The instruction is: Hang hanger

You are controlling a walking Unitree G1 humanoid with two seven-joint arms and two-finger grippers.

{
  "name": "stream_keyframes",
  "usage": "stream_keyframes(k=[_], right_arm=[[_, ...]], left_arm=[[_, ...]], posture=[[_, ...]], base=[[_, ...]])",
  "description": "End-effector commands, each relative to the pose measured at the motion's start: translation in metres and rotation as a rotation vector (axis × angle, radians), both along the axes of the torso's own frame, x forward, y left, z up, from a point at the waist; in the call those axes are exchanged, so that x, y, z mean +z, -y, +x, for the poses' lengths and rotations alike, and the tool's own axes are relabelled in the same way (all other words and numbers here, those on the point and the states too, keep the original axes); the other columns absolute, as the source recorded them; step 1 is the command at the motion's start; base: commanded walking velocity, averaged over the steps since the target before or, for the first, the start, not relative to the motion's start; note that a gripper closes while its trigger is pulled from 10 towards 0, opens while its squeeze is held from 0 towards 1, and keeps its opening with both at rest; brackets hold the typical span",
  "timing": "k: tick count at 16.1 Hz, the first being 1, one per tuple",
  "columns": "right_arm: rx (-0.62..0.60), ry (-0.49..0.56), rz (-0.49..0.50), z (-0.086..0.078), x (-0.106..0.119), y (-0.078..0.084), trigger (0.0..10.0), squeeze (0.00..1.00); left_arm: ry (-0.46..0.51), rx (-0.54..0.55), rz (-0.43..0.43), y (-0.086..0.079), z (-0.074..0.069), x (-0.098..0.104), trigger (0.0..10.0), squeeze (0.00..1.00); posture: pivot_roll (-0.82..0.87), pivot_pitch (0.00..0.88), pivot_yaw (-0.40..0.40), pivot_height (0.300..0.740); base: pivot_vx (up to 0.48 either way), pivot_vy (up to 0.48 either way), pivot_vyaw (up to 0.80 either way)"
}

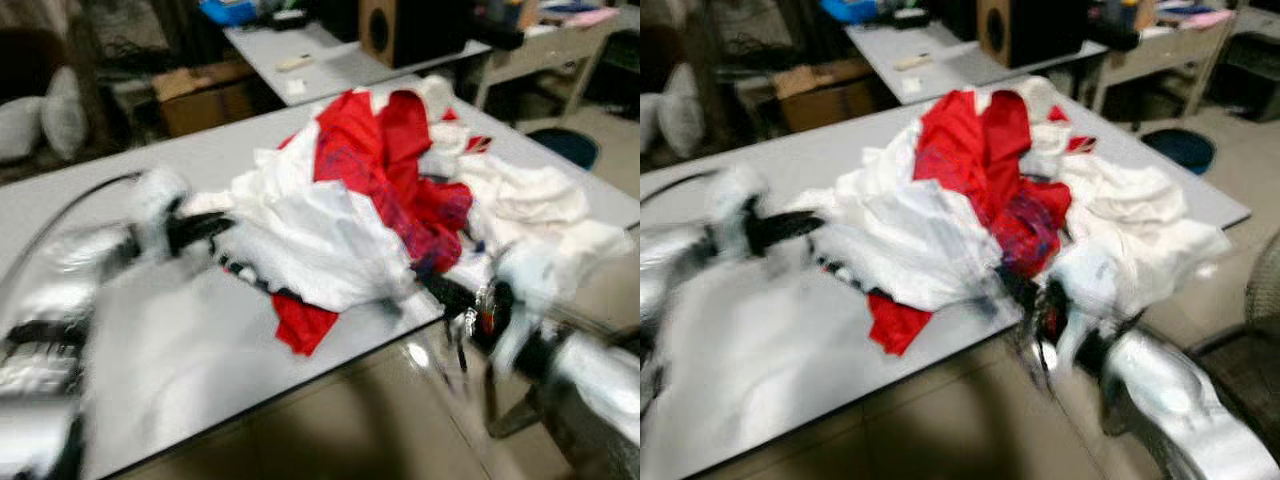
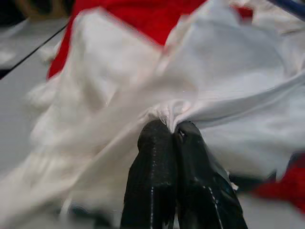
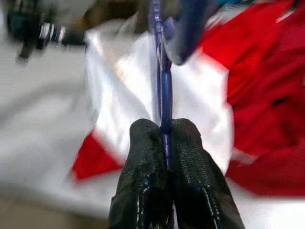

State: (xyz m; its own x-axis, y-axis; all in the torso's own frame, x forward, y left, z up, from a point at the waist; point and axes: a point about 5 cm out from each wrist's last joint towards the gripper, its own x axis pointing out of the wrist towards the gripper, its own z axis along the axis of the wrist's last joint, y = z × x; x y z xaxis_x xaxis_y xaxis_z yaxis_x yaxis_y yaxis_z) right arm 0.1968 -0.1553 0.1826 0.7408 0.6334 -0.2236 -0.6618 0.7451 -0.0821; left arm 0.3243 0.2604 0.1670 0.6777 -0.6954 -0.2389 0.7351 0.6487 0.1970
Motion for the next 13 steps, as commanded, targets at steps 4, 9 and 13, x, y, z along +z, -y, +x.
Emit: stream_keyframes(k=[4,9,13], right_arm=[[0.138,0.040,-0.151,0.002,0.004,0.005,10.0,0.00],[0.291,0.056,-0.396,0.006,0.000,0.018,10.0,0.00],[0.349,0.062,-0.434,0.005,-0.002,0.019,10.0,0.00]], left_arm=[[0.093,-0.069,-0.001,0.011,-0.016,0.021,0.0,0.00],[0.043,-0.213,0.088,0.032,-0.043,0.021,0.0,0.00],[0.052,-0.156,0.114,0.034,-0.047,0.019,0.0,0.00]], posture=[[-0.10,0.000,0.048,0.740],[-0.09,0.000,0.048,0.740],[-0.09,0.000,0.044,0.740]], base=[[0.000,0.000,0.00],[0.000,0.000,0.00],[0.000,0.000,0.00]])
